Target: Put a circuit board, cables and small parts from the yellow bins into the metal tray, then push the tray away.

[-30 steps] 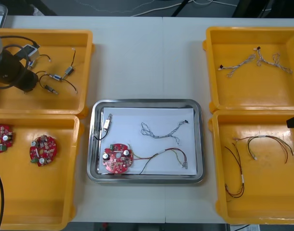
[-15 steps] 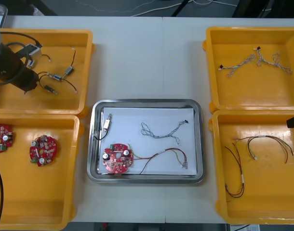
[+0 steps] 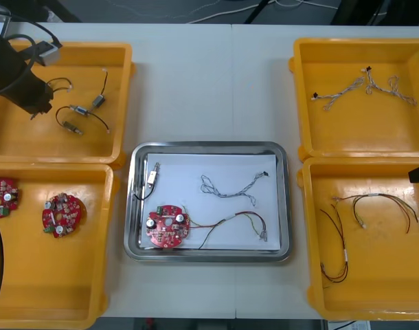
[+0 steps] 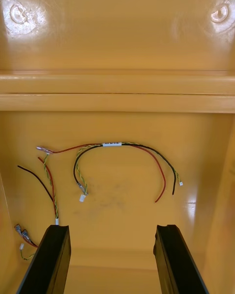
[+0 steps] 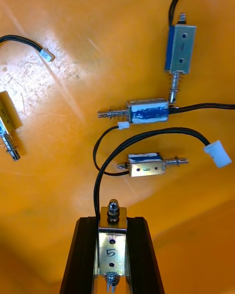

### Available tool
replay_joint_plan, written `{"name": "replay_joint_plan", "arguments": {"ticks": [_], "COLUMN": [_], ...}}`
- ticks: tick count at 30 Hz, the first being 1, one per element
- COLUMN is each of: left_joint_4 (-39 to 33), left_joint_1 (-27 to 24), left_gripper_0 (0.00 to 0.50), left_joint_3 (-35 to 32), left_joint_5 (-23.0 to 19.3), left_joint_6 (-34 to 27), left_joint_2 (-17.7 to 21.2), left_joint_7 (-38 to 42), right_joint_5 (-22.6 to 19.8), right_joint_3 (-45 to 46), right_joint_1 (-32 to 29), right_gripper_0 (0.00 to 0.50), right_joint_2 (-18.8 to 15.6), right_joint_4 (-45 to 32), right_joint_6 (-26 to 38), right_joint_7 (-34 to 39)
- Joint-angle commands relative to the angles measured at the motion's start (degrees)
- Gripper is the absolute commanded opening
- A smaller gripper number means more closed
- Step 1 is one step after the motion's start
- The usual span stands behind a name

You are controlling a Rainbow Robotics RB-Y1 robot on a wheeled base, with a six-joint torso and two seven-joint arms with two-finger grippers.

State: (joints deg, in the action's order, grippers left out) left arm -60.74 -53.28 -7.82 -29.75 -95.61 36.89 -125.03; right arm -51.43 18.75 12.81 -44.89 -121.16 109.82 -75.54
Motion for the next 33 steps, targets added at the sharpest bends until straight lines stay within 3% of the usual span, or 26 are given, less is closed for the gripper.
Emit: {"name": "replay_joint_plan", "arguments": {"ticks": [1,14,22,33], "left_joint_4": [-5.1,-15.4,-23.2,-28.0], "left_joint_1": [-3.1,-3.1,-3.0,-3.0], "left_gripper_0": [0.000,0.000,0.000,0.000], "left_joint_3": [-1.4,-1.4,2.8,7.6], "left_joint_5": [-1.4,-0.9,2.9,1.8], "left_joint_6": [-4.2,-14.4,-14.4,-14.4], "left_joint_2": [0.6,-2.1,-4.5,-7.4], "left_joint_7": [11.5,24.5,33.7,46.4], "right_joint_5": [0.4,0.4,0.4,0.4], "right_joint_3": [2.0,2.0,2.0,2.0], "right_joint_1": [-0.7,-0.7,-0.7,-0.7], "right_gripper_0": [0.500,0.500,0.500,0.500], "right_joint_2": [-2.4,-2.4,-2.4,-2.4], "right_joint_4": [-0.1,-0.1,-0.1,-0.1], "right_joint_6": [0.2,0.2,0.2,0.2], "right_joint_7": [-2.2,-2.2,-2.2,-2.2]}}
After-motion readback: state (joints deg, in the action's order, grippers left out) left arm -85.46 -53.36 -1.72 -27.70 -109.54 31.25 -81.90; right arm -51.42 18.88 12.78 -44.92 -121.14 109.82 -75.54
